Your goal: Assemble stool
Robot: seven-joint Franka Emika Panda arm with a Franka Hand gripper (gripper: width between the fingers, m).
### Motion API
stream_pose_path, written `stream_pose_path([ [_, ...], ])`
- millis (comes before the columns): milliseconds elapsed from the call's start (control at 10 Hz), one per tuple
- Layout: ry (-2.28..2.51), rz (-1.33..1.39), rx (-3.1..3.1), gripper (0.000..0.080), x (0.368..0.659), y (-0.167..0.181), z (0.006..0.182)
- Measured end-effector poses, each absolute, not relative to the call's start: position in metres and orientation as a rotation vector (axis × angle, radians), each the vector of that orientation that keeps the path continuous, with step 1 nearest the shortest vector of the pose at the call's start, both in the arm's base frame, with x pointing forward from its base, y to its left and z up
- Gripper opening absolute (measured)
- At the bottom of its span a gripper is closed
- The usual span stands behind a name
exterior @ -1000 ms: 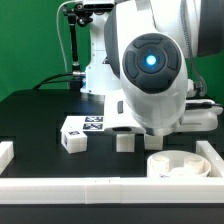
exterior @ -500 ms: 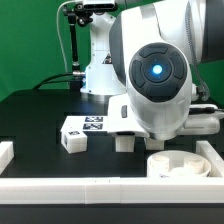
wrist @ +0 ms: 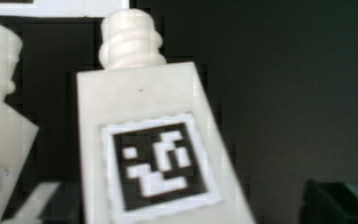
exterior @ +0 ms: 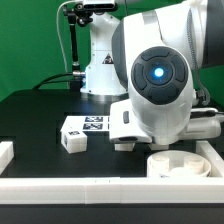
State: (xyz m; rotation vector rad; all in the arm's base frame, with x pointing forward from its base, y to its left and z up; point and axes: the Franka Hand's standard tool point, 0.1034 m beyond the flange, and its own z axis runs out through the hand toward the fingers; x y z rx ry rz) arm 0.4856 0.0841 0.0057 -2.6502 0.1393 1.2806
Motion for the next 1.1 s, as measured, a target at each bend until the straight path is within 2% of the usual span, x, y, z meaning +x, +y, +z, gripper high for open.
stream_pose_path([
  [100, 0.124, 1.276, -2.647, 0.0398, 0.486, 0.083, 0.006],
  [200, 0.107, 1.271, -2.642, 0.0398, 0.486, 0.083, 0.006],
  [300, 0.097, 1.268, -2.638, 0.0335, 0.486, 0.082, 0.006],
  [600, 0.090, 1.260, -2.632, 0.0335, 0.489, 0.084, 0.010],
  [800, 0.090, 1.269, -2.603, 0.0335, 0.495, 0.088, 0.038],
  [1000, 0.034, 1.263, -2.616, 0.0337, 0.501, 0.090, 0.079],
  [1100, 0.020, 1.243, -2.628, 0.0337, 0.502, 0.093, 0.090],
])
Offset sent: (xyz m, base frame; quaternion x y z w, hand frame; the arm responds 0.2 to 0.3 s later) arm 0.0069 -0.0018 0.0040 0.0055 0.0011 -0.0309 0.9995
